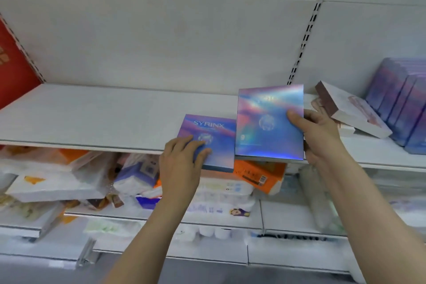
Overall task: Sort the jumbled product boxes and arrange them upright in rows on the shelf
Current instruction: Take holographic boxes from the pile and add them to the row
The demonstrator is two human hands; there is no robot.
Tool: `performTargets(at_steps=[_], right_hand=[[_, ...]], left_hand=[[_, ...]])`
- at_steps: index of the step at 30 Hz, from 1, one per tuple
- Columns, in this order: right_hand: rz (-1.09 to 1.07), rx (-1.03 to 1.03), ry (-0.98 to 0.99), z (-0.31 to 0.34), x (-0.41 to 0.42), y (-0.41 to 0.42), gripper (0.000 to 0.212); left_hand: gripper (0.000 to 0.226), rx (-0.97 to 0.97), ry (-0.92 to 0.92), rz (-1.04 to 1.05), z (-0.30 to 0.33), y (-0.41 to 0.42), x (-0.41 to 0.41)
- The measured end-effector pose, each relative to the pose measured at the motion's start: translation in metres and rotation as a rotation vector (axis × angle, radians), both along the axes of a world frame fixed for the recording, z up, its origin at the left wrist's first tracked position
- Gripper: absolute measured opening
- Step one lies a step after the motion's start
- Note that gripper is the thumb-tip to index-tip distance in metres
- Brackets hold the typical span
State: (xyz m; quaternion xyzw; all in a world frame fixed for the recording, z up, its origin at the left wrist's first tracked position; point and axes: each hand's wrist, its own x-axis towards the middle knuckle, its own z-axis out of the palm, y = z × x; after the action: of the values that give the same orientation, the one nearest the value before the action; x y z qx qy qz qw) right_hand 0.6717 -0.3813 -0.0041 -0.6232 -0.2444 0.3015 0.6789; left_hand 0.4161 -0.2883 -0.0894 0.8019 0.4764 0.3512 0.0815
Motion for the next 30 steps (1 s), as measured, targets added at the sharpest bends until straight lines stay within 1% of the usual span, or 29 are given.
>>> performTargets(at_steps=[1, 3, 5, 8, 11, 13, 14, 15, 16, 17, 18, 19, 20, 22, 24, 26, 28, 30], right_hand=[[-0.014, 0.001, -0.014, -0.001, -0.008, -0.005, 0.019], [-0.046, 0.009, -0.036, -0.001, -0.021, -0.016, 0.023], [-0.069, 0.015, -0.036, -0.001, -0.031, -0.025, 0.027], [-0.084, 0.018, -0.024, -0.003, -0.046, -0.036, 0.030], [-0.101, 0.025, -0.040, -0.006, -0.055, -0.047, 0.028], [-0.103, 0.037, -0.044, -0.008, -0.057, -0.056, 0.028], [-0.107, 0.045, -0.045, -0.008, -0.057, -0.059, 0.028], [-0.117, 0.057, -0.047, -0.008, -0.055, -0.066, 0.028], [-0.124, 0.068, -0.046, -0.009, -0.054, -0.070, 0.026], [-0.137, 0.079, -0.045, -0.010, -0.052, -0.074, 0.022], [-0.157, 0.089, -0.053, -0.011, -0.049, -0.080, 0.018], [-0.182, 0.096, -0.064, -0.012, -0.045, -0.086, 0.015], [-0.205, 0.099, -0.074, -0.013, -0.040, -0.094, 0.014], [-0.234, 0.107, -0.083, -0.014, -0.031, -0.107, 0.015], [-0.275, 0.124, -0.098, -0.016, -0.019, -0.124, 0.021], [-0.315, 0.142, -0.112, -0.017, -0.006, -0.141, 0.021], [-0.343, 0.154, -0.115, -0.018, 0.006, -0.157, 0.019], [-0.368, 0.159, -0.113, -0.016, 0.022, -0.172, 0.025]], left_hand=[[0.033, -0.002, -0.005, 0.029, 0.001, -0.002, -0.004], [0.045, -0.040, -0.021, 0.102, 0.001, -0.006, -0.009], [0.064, -0.081, -0.036, 0.156, 0.000, -0.010, -0.011], [0.098, -0.203, -0.075, 0.166, 0.001, -0.011, -0.012], [0.127, -0.222, 0.033, 0.160, 0.008, -0.002, -0.012], [0.133, -0.239, 0.061, 0.167, 0.014, 0.003, -0.011], [0.128, -0.261, 0.042, 0.172, 0.016, 0.006, -0.011], [0.113, -0.277, -0.002, 0.165, 0.017, 0.006, -0.010], [0.091, -0.285, -0.081, 0.142, 0.017, 0.007, -0.011], [0.067, -0.298, -0.187, 0.093, 0.016, 0.005, -0.012], [0.048, -0.326, -0.306, 0.024, 0.015, 0.002, -0.011], [0.035, -0.362, -0.419, -0.042, 0.014, -0.002, -0.010], [0.027, -0.392, -0.502, -0.084, 0.014, -0.007, -0.007], [0.020, -0.430, -0.610, -0.119, 0.016, -0.017, 0.000], [0.020, -0.522, -0.750, -0.184, 0.023, -0.028, 0.015], [0.022, -0.607, -0.867, -0.283, 0.033, -0.041, 0.033], [0.024, -0.614, -0.901, -0.354, 0.043, -0.053, 0.052], [0.025, -0.622, -0.921, -0.405, 0.053, -0.064, 0.073]])
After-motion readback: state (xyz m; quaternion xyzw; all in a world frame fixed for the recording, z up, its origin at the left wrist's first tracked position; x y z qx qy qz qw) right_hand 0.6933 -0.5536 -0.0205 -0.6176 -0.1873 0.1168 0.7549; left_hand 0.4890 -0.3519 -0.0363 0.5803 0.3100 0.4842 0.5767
